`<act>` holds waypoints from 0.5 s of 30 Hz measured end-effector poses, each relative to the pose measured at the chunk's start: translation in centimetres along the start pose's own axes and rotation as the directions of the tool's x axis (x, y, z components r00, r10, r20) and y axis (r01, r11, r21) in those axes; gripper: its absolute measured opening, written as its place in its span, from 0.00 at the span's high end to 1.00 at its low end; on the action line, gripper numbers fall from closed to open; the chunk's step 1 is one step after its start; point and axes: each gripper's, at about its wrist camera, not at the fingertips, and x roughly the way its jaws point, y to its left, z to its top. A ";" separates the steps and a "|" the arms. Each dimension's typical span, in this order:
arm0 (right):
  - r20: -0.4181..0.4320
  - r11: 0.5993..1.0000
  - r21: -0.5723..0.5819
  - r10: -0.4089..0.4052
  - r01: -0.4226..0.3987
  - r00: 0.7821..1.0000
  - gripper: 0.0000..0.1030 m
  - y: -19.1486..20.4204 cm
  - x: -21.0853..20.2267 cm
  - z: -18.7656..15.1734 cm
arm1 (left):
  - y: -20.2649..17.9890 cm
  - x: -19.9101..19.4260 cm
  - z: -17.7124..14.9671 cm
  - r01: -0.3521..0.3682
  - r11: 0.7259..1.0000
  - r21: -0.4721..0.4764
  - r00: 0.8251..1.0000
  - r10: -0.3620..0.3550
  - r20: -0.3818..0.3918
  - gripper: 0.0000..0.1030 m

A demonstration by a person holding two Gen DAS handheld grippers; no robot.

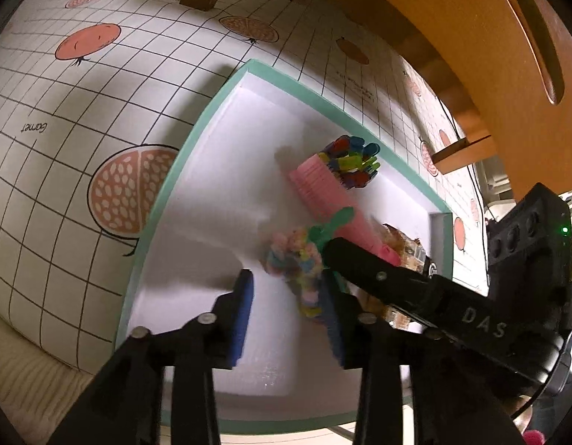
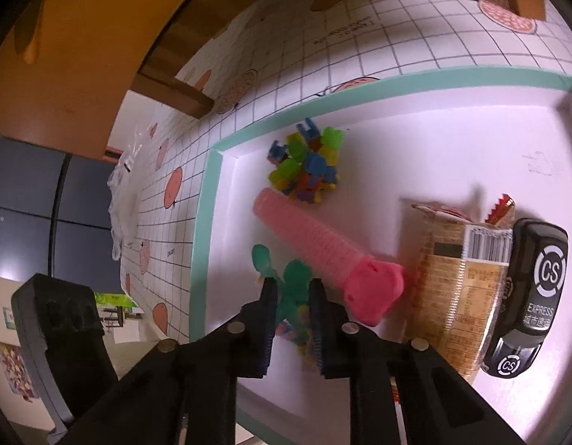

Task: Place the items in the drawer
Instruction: 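Grasp the green plastic figure with the right tool while the left tool regrasps the beaded strand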

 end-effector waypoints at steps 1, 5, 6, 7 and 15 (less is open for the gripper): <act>0.009 1.000 0.009 0.002 -0.002 1.000 0.84 -0.2 -0.2 0.0 | -0.1 0.1 0.0 0.000 1.000 0.007 1.000 0.000 0.001 0.61; 0.027 1.000 0.026 0.012 -0.012 1.000 0.85 -0.8 -0.8 0.1 | -0.6 0.4 0.0 0.003 0.999 0.039 1.000 -0.003 0.003 0.61; 0.031 1.000 0.024 0.008 -0.009 0.999 0.85 -0.8 -0.9 0.0 | -0.6 0.4 0.0 0.012 0.999 0.038 1.000 -0.012 0.000 0.61; 0.039 1.000 0.021 0.002 -0.003 0.999 0.85 -0.9 -1.1 0.0 | -0.6 0.4 0.0 0.015 0.999 0.037 1.000 -0.015 -0.001 0.61; 0.079 0.998 0.046 0.027 -0.031 0.996 0.85 -1.2 -2.3 -0.6 | 0.5 -0.1 -0.2 0.061 0.997 -0.039 0.998 -0.062 -0.013 0.61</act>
